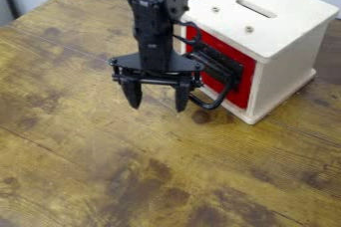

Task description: Close the drawer

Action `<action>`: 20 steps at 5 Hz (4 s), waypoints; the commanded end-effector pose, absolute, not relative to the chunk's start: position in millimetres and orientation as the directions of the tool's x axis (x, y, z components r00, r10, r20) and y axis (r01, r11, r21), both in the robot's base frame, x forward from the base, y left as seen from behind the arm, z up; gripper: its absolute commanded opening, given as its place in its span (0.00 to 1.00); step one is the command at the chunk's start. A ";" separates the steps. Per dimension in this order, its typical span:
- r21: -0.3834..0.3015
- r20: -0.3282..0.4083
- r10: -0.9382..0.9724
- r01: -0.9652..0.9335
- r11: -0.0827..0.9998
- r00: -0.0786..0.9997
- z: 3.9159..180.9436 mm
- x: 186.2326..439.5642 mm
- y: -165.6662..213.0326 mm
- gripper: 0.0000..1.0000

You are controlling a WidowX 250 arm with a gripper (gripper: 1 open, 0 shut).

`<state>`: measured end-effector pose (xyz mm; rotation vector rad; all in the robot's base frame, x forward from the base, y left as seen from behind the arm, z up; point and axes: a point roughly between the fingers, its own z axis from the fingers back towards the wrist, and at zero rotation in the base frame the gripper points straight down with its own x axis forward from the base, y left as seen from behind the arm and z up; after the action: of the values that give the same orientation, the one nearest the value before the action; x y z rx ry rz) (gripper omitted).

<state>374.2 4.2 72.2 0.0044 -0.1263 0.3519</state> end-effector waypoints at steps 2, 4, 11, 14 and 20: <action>-0.020 0.189 0.306 -0.308 0.951 0.933 101.3 378.0 -6.9 1.00; -0.013 0.164 0.091 -0.090 0.996 0.982 83.5 373.5 -16.7 1.00; -0.013 0.164 0.123 -0.123 0.992 0.979 69.6 376.1 8.0 1.00; -0.005 0.194 0.169 -0.172 0.985 0.966 76.0 377.2 18.2 1.00; -0.019 0.187 0.318 -0.320 0.947 0.930 106.9 374.9 7.2 1.00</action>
<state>371.4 5.8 81.7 0.0182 -0.1157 0.3223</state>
